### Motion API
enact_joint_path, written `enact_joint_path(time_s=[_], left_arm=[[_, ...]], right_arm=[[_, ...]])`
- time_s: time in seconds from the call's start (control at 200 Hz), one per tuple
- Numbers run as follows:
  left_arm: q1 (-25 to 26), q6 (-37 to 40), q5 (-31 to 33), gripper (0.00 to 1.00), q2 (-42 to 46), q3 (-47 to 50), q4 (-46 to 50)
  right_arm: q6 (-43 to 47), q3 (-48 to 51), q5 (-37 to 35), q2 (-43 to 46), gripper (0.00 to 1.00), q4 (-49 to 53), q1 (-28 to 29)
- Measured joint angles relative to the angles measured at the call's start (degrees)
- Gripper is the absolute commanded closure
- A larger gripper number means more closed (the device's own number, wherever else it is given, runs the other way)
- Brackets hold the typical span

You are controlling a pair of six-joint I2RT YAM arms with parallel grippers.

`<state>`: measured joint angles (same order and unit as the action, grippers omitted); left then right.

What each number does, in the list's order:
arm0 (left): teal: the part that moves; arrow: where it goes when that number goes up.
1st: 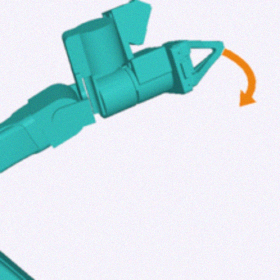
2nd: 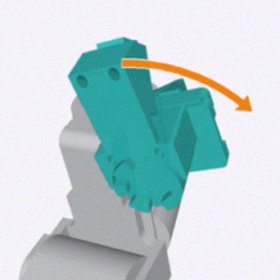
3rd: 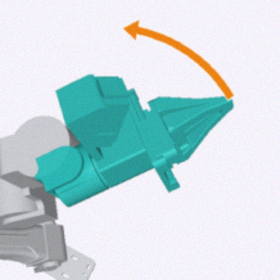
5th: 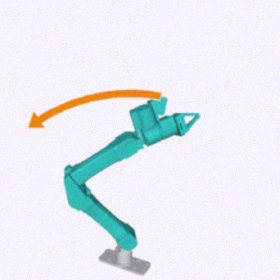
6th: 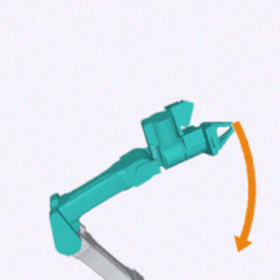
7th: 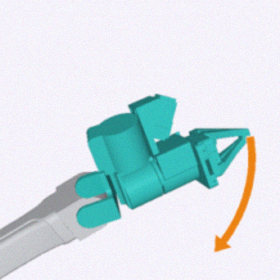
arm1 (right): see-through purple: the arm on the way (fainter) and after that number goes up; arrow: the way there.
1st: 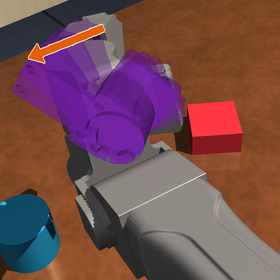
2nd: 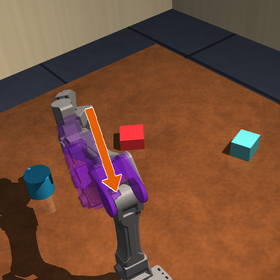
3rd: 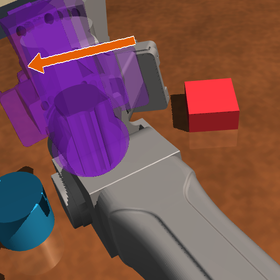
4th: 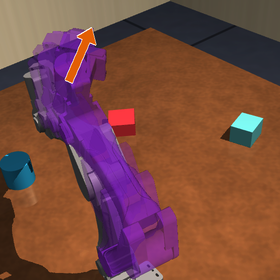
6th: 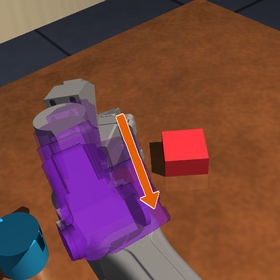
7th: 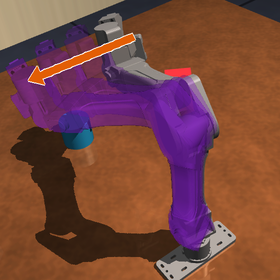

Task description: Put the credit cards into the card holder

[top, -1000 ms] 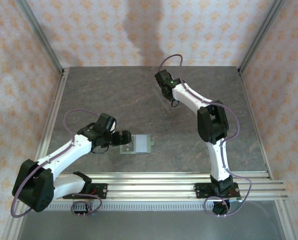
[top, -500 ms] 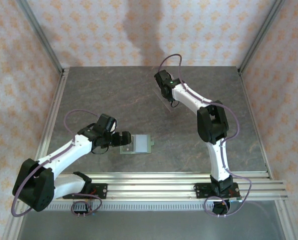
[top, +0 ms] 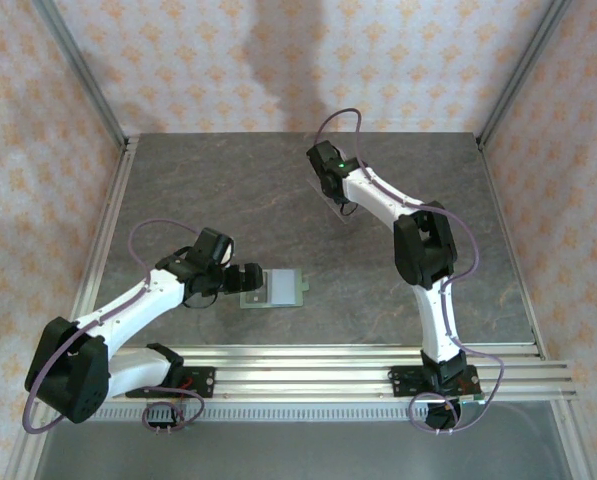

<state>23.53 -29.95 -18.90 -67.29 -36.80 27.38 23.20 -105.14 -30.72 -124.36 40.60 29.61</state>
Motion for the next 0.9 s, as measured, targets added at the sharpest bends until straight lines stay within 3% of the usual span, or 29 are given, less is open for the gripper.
enact_joint_path(time_s=[0.531,0.896], left_arm=[[0.00,0.02,0.07,0.01,-0.31,0.61,0.02],[0.00,0.00,-0.44,0.01,0.74,0.50,0.09]], right_arm=[[-1.09,-0.02,0.96,0.02,1.00,0.09,0.48],[-5.92,-0.20,7.39,3.69,1.00,4.13,0.46]])
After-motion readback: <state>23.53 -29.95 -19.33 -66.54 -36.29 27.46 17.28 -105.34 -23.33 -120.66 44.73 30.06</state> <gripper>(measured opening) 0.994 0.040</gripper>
